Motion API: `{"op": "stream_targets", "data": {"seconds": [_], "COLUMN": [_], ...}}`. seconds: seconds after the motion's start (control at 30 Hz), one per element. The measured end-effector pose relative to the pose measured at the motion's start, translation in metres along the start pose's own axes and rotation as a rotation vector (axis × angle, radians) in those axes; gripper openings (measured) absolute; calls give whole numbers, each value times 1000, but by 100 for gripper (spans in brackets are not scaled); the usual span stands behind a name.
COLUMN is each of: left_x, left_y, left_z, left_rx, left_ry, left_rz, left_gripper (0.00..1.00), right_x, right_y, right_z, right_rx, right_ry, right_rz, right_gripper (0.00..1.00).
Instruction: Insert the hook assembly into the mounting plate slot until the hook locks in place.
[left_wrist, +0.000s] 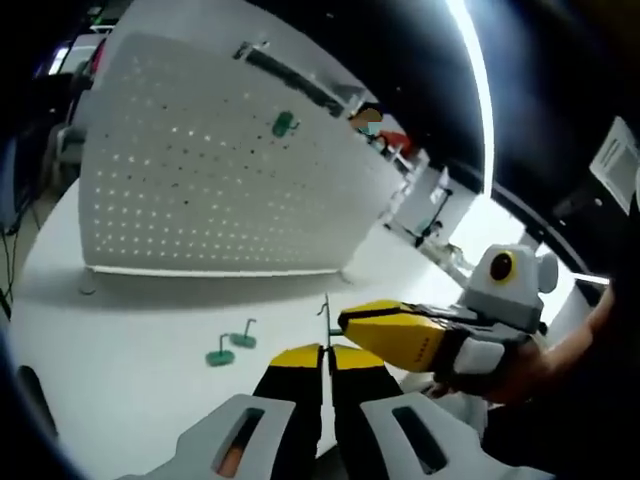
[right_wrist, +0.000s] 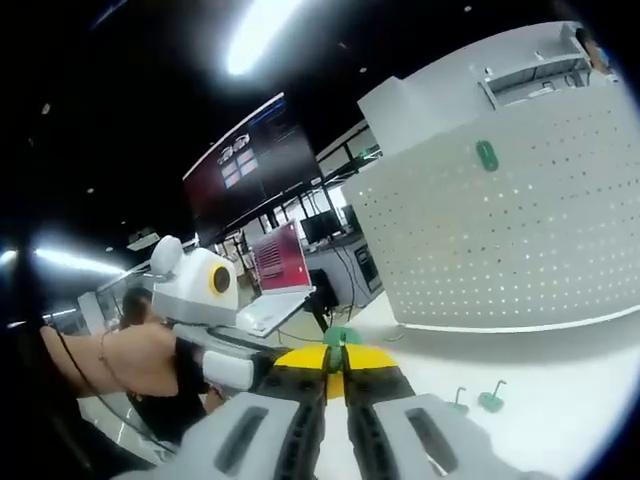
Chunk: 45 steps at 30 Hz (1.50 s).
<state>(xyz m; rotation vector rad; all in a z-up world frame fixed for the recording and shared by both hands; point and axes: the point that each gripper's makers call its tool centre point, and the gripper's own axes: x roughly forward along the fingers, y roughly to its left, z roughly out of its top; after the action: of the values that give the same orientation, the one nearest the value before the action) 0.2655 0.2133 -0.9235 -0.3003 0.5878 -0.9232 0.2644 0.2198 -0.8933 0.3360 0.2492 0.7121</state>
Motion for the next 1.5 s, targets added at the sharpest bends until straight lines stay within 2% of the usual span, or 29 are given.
{"op": "stream_targets", "data": {"seconds": [0.1, 0.17, 0.27, 0.43, 0.6, 0.87, 1.03, 1.1, 1.17, 1.23, 1.47, 1.5], "left_x": [-1, -3, -4, -3, -2, -3, -1, 0, 0, 1, 2, 2], "left_y": [12, 14, 11, 2, -7, -9, -12, -12, -10, -8, 1, 2], "left_z": [5, 10, 15, 17, 19, 24, 29, 29, 29, 27, 15, 12], "left_rx": [124, 200, 283, 284, 332, 379, 365, 376, 382, 385, 365, 365], "left_ry": [-6, -17, -33, -61, -83, -110, -140, -139, -135, -117, -67, -55], "left_rz": [83, 115, 127, 121, 104, 105, 110, 122, 128, 129, 128, 126], "left_gripper": [1, 1, 1, 1, 1, 1, 1, 1, 1, 2, 3, 3], "right_x": [-1, -4, -7, -5, -5, -4, -4, -4, -4, -4, 2, 3], "right_y": [-3, -2, -1, -1, -1, -1, -1, -1, -2, -2, -3, -2], "right_z": [-1, 0, 3, 7, 12, 14, 19, 19, 18, 16, 2, -2], "right_rx": [14, 49, 58, 94, 121, 139, 193, 191, 234, 240, 252, 215], "right_ry": [8, 0, -12, -30, -44, -45, -61, -67, -72, -63, -2, 19], "right_rz": [-4, -1, -4, -5, -5, -1, 12, 5, 4, 3, 1, 2], "right_gripper": [7, 8, 8, 8, 8, 6, 2, 2, 2, 1, 1, 1]}}
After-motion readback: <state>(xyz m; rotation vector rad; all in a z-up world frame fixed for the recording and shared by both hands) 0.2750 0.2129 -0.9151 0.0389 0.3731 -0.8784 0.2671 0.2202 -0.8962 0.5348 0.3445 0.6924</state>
